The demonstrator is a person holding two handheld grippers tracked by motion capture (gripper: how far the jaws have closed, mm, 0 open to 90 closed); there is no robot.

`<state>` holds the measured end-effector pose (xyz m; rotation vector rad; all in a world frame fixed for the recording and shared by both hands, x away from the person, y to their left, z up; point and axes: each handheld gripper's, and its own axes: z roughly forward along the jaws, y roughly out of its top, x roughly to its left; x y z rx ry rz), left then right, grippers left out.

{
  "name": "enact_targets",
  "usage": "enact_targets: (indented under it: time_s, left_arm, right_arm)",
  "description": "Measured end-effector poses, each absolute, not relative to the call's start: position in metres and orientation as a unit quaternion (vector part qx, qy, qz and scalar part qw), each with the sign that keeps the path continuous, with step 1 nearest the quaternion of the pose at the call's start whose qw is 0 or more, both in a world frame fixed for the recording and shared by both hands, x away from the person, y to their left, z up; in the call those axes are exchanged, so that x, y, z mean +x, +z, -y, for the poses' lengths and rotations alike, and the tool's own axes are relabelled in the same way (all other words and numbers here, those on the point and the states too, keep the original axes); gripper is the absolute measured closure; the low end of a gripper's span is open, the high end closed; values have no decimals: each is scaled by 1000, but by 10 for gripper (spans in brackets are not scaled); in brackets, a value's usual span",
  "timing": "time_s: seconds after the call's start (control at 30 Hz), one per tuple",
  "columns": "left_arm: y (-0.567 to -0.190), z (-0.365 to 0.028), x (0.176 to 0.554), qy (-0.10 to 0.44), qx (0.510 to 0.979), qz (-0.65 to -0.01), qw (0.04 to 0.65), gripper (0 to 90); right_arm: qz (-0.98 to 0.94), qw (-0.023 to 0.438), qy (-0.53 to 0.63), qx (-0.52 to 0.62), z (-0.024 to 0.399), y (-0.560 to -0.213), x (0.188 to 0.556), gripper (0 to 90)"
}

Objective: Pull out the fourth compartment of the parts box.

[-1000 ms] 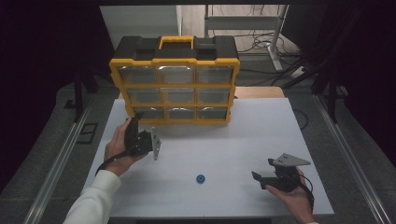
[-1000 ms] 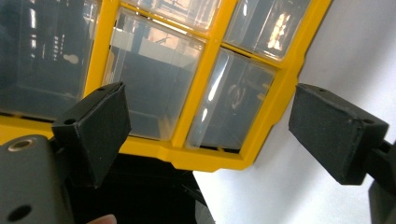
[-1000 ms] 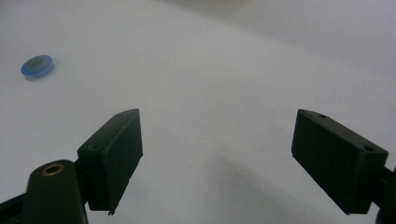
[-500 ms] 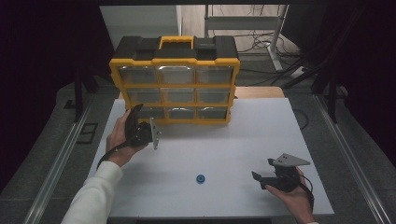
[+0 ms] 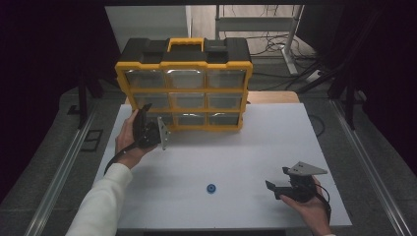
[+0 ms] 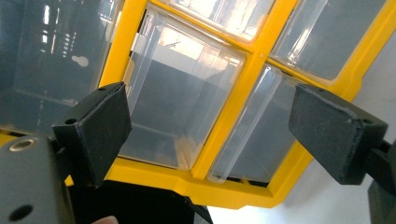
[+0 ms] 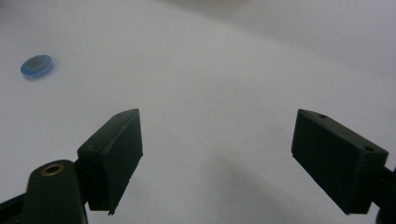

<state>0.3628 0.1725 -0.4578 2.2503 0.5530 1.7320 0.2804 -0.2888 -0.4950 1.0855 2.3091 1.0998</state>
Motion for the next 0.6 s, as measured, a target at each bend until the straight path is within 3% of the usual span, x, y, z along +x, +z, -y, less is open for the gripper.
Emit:
enact_targets:
  time_s: [0.6]
  left_arm:
    - [-462, -178, 381, 602, 766, -191, 116, 144]
  right_arm:
    - [-817, 184, 389, 384, 288, -495, 280, 169]
